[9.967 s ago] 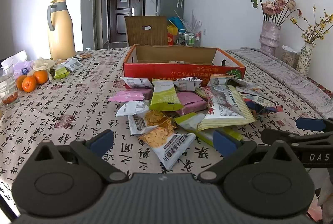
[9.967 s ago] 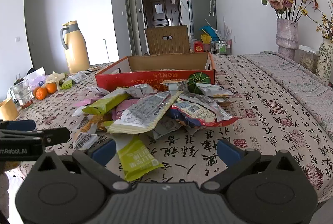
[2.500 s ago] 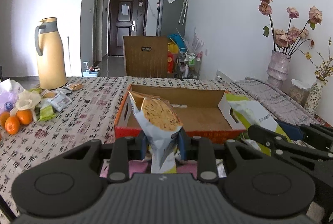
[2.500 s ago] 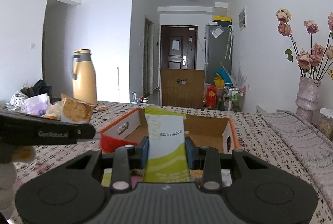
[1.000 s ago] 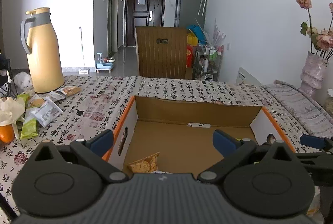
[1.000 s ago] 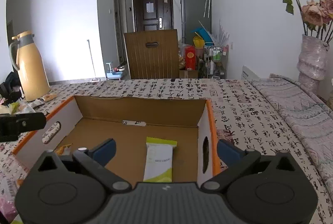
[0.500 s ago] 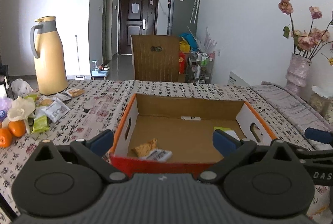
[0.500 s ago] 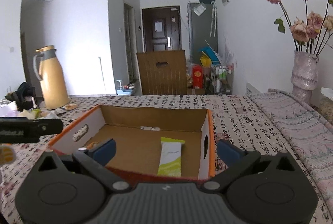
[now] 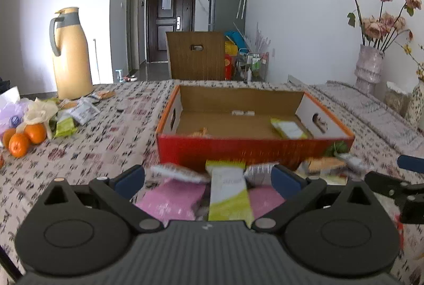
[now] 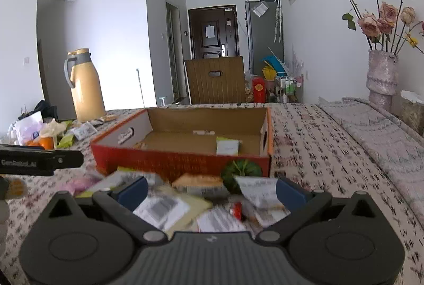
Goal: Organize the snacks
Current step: 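Move both tools back over the snack pile, then grasp the red-and-white bag with the right tool while the left tool grasps a white packet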
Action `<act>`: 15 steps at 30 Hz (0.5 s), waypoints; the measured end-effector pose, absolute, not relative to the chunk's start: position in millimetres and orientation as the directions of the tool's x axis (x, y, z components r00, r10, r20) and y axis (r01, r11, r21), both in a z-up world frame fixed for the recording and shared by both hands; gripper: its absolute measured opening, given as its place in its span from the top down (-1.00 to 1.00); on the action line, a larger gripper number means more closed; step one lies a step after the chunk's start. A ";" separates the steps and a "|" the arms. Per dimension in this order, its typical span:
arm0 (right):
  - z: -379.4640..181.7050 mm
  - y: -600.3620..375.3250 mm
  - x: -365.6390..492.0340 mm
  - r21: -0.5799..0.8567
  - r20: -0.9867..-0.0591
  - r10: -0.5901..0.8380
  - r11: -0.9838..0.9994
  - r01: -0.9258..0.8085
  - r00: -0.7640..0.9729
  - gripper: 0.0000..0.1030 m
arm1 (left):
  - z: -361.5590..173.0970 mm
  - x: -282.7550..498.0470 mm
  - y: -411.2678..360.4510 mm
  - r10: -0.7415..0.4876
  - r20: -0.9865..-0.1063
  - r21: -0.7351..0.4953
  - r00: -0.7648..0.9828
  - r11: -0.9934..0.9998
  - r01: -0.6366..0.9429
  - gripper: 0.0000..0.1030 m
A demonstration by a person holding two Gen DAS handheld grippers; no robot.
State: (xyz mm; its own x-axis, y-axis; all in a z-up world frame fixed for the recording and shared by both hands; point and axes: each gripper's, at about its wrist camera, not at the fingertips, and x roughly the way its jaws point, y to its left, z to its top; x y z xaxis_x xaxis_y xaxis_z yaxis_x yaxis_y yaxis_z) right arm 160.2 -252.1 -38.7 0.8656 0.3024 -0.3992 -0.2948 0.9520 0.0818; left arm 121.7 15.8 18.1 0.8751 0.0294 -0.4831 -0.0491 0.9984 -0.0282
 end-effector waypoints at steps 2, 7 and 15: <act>-44.2 -255.0 152.1 0.084 -0.408 0.298 0.953 -0.290 0.863 -1.00 | 12.0 116.3 17.5 0.027 -0.496 -0.034 0.868 0.998 -0.051 -1.00; -59.4 -260.0 136.4 0.071 -0.438 0.277 0.959 -0.274 0.855 -1.00 | -3.6 101.0 23.0 0.013 -0.526 -0.067 0.850 0.996 -0.057 -1.00; -71.4 -264.6 132.6 0.078 -0.473 0.263 0.963 -0.257 0.841 -1.00 | -12.8 93.8 24.0 0.006 -0.545 -0.075 0.838 0.996 -0.056 -1.00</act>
